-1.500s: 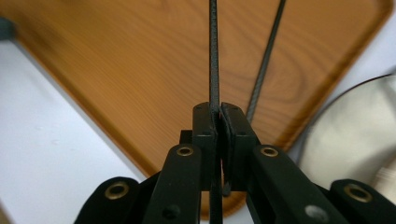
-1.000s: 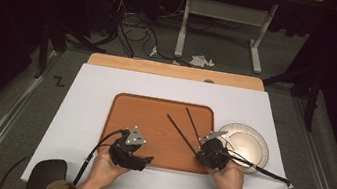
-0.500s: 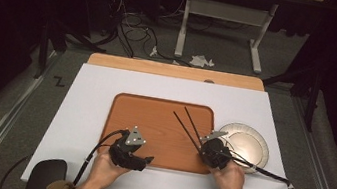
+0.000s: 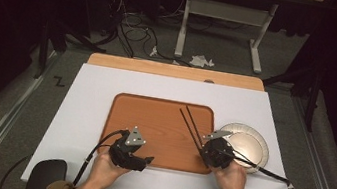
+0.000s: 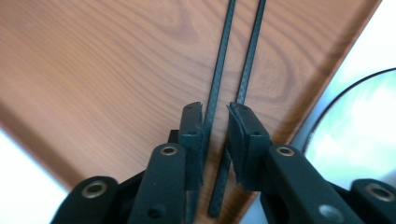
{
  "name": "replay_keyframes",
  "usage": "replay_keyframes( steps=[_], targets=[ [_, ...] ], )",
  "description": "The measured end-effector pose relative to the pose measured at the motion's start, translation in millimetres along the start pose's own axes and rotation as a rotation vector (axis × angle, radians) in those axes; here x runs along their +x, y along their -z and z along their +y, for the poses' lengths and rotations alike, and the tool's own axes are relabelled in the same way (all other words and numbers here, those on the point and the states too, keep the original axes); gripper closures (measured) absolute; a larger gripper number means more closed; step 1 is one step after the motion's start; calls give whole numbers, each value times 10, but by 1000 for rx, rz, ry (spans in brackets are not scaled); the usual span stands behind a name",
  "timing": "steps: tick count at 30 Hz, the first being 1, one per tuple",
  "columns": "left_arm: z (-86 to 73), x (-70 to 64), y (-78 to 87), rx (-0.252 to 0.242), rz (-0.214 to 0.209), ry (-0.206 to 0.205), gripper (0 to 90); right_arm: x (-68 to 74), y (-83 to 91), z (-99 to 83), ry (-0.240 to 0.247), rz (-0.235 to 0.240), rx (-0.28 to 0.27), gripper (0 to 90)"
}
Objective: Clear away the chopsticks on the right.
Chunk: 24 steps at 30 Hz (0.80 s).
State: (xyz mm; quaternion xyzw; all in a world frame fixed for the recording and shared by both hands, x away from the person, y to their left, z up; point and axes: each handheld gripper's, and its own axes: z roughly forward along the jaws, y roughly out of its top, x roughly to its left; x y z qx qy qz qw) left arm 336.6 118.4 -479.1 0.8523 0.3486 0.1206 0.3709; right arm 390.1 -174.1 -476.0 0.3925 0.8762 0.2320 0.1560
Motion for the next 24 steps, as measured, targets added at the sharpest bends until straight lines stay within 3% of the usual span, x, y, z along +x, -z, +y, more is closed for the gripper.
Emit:
replay_keyframes(
  steps=[11, 12, 15, 17, 24],
  targets=[
    [-17, -13, 115, -42, 1, 18, 348, 23, 272, -232, 57, 40, -80, 666],
    [-24, -21, 140, -50, -1, 18, 349, 33, 334, -322, 84, 37, -89, 657],
    [-46, -31, 199, -68, 0, 24, 348, 15, 386, -396, 73, 62, -108, 652],
    [-64, -21, 223, -79, -13, 42, 348, -24, 422, -461, 39, 86, -115, 637],
    [-68, -6, 205, -77, -11, 49, 348, -23, 429, -523, 59, 65, -139, 595]
  ],
)
